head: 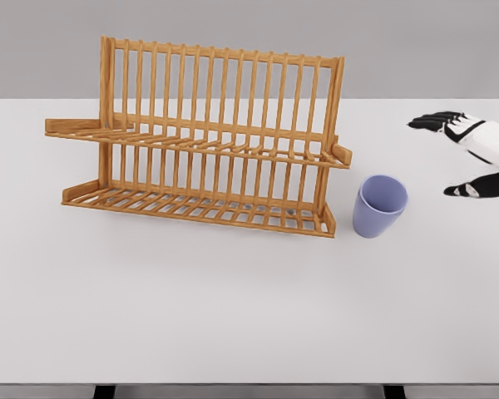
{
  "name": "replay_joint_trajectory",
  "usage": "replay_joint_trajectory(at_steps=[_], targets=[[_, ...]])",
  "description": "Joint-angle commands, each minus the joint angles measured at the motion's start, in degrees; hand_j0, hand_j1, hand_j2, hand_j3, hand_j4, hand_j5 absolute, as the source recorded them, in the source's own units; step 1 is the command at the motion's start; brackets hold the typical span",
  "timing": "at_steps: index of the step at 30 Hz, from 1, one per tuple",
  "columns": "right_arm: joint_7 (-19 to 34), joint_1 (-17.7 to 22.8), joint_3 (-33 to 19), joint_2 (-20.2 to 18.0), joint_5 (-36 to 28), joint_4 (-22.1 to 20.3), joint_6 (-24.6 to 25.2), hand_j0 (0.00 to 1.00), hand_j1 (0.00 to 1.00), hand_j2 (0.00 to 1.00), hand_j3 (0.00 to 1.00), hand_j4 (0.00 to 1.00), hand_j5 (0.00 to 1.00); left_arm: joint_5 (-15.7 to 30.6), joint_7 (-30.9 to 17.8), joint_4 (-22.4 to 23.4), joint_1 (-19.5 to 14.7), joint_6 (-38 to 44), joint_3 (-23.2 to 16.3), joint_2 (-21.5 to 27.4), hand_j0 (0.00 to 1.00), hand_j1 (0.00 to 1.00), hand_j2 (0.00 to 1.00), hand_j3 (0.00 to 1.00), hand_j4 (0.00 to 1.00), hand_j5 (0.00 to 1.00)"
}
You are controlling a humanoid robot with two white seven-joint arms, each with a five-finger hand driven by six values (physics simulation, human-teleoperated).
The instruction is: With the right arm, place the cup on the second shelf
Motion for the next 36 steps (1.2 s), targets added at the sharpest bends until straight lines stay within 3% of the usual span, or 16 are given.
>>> replay_joint_trajectory(at_steps=[1,3,9,13,19,23,27,29,31,33,36], targets=[[1.41,0.44,-0.10,-1.86,-8.94,1.90,0.18,1.00,1.00,1.00,1.00,1.00,1.00,-0.02,-0.02,0.03,0.00,0.03,-0.01,0.00,1.00,1.00,1.00,1.00,1.00,1.00],[1.41,2.55,0.07,-1.95,-12.46,3.92,0.18,1.00,1.00,1.00,1.00,1.00,1.00,-0.02,-0.02,0.03,0.00,0.03,-0.01,0.00,1.00,1.00,1.00,1.00,1.00,1.00],[1.41,4.75,0.16,-1.25,-12.90,5.24,0.18,1.00,1.00,1.00,1.00,1.00,1.00,-0.02,-0.02,0.03,0.00,0.03,-0.01,0.00,1.00,1.00,1.00,1.00,1.00,1.00],[1.41,6.86,0.42,-0.90,-19.31,8.32,0.18,1.00,1.00,1.00,1.00,1.00,1.00,-0.02,-0.02,-0.06,0.00,0.03,-0.01,0.00,1.00,1.00,1.00,1.00,1.00,1.00],[1.41,5.98,0.42,1.03,-25.29,8.32,0.18,1.00,1.00,1.00,1.00,1.00,1.00,-0.02,-0.02,0.03,0.00,0.03,-0.01,0.00,1.00,1.00,1.00,1.00,1.00,1.00],[1.41,5.98,0.42,3.67,-26.00,8.32,0.29,1.00,1.00,1.00,1.00,1.00,1.00,-0.02,-0.02,0.03,0.00,0.03,-0.01,0.00,1.00,1.00,1.00,1.00,1.00,1.00],[1.41,5.72,0.16,7.10,-27.05,8.06,6.09,1.00,1.00,1.00,1.00,1.00,1.00,-0.02,-0.02,0.03,0.00,0.03,-0.01,0.00,1.00,1.00,1.00,1.00,1.00,1.00],[1.41,5.72,-0.10,7.19,-34.87,8.32,8.38,1.00,1.00,1.00,1.00,1.00,1.00,-0.02,-0.02,0.03,0.00,0.03,-0.01,0.00,1.00,1.00,1.00,1.00,1.00,1.00],[1.41,5.89,-0.02,6.75,-34.96,8.32,9.52,1.00,1.00,1.00,1.00,1.00,1.00,-0.02,-0.02,0.03,0.00,0.03,-0.01,0.00,1.00,1.00,1.00,1.00,1.00,1.00],[1.41,5.72,-0.02,7.19,-34.96,8.23,14.61,1.00,1.00,1.00,1.00,1.00,1.00,-0.02,-0.02,0.03,0.00,0.03,-0.01,0.00,1.00,1.00,1.00,1.00,1.00,1.00],[1.41,5.98,0.33,7.01,-34.96,8.23,15.58,1.00,1.00,1.00,1.00,1.00,1.00,-0.02,-0.02,0.03,0.00,0.03,-0.01,0.00,1.00,1.00,1.00,1.00,1.00,1.00]])
